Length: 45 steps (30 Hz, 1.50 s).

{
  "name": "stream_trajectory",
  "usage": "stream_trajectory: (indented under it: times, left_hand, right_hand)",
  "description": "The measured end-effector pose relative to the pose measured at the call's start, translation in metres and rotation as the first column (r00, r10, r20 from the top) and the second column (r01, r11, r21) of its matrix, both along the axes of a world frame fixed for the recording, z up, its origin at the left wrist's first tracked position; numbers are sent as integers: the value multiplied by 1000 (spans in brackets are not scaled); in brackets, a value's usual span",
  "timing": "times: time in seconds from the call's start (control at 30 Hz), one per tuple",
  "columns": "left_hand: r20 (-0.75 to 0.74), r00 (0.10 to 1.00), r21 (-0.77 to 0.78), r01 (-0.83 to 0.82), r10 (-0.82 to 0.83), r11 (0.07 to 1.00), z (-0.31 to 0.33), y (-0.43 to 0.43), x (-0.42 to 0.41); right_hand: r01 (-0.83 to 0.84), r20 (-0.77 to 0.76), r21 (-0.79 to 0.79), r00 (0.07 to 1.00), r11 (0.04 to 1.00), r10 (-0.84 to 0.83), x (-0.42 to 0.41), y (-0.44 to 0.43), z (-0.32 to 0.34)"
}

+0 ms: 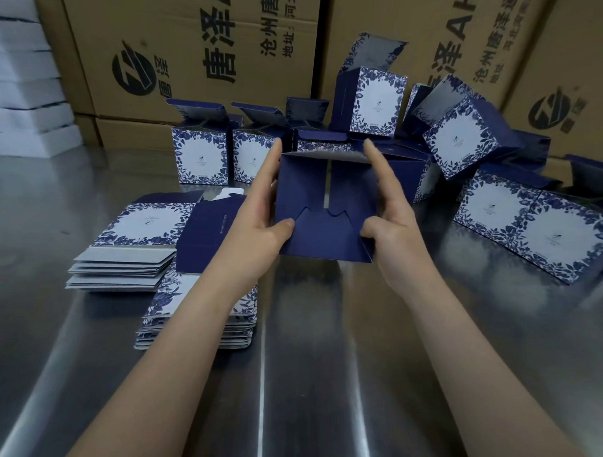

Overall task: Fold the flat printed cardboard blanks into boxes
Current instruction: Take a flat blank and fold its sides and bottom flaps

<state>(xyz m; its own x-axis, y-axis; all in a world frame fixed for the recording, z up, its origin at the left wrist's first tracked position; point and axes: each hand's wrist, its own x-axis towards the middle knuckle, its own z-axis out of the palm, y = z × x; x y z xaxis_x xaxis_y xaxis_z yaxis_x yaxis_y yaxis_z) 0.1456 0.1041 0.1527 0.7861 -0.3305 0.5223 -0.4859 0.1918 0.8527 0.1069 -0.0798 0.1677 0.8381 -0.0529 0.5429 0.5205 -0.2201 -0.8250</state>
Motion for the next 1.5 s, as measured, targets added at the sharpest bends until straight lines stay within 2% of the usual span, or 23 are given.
stream_trajectory:
  times: [0.2,0.4,0.57,0.67,0.9,0.97,1.07,1.2,1.3,1.5]
  left_hand:
    - [54,997,106,-65,60,992,-1,-2,-2]
    - [-4,995,79,-100,100,992,-3,-4,-2]
    - [-11,991,79,-133,134,988,-2,-8,-5]
    - [-11,987,39,-162,162,986,-1,-10,-9]
    - [80,929,74,-367,361,927,-7,-19,-14]
    - [107,912,93,-406,396,909,-7,-21,-17]
    - [128,913,121,-401,386,908,-6,-21,-18]
    - [86,940,205,-340,330,918,-2,-18,-15]
    - [51,958,183,-287,282,940,-1,-14,-14]
    - [57,950,193,-312,307,930,-3,-14,-12]
  right_hand:
    - [17,-15,111,1000,994,-16,-3,7,2]
    - [31,-43,141,999,990,-25,-1,6,1]
    - [90,-33,90,996,992,-88,-1,6,0]
    - [124,17,0,992,992,-124,0,6,-5]
    - [207,101,-99,975,973,-197,2,7,-9]
    - [204,84,-109,977,973,-195,2,7,-9]
    - [172,22,-108,985,979,-171,3,2,-7]
    - [189,44,-176,982,966,-184,4,-2,-7]
    - [177,48,-179,984,968,-172,4,-3,-7]
    - [227,49,-203,974,953,-221,5,-2,-8]
